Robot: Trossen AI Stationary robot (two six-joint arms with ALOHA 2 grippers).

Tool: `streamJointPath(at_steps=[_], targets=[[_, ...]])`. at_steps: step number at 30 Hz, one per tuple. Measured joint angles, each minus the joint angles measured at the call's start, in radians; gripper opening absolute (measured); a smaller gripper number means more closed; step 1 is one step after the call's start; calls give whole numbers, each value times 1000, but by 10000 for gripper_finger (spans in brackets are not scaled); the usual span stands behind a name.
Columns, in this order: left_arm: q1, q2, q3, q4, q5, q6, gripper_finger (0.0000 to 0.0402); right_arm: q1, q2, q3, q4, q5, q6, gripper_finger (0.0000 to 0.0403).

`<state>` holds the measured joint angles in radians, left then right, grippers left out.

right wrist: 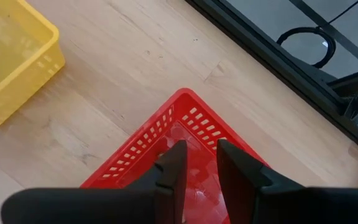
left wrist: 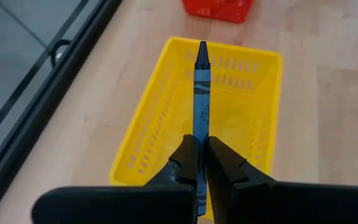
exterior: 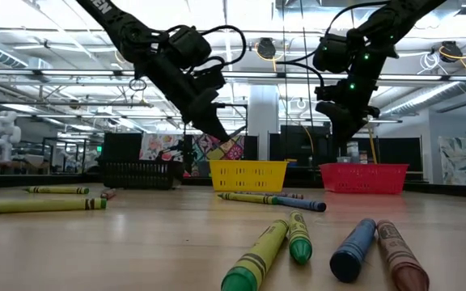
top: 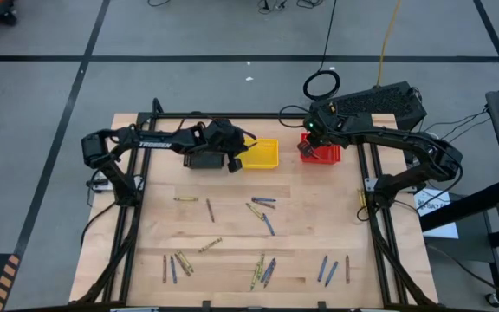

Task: Sort crayons
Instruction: Put the blue crayon into the yellow bin, then put the green crayon into the black bin

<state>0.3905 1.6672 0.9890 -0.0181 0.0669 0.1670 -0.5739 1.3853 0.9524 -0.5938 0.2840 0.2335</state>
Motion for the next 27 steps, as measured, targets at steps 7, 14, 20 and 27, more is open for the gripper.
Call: streamJointPath(at_steps=[7, 14, 20, 27], targets=[[5, 0, 0, 53, 48, 7, 24, 0, 0, 0, 0, 0, 17, 75], [5, 0, 0, 65, 49, 7, 42, 0, 0, 0, 0, 0, 17, 75], [5, 25, 2, 76, 55, 12, 43, 0, 0, 0, 0, 1, 15, 75], [4, 47, 1, 88, 58, 24, 43, 0, 0, 0, 0, 2, 9, 75]])
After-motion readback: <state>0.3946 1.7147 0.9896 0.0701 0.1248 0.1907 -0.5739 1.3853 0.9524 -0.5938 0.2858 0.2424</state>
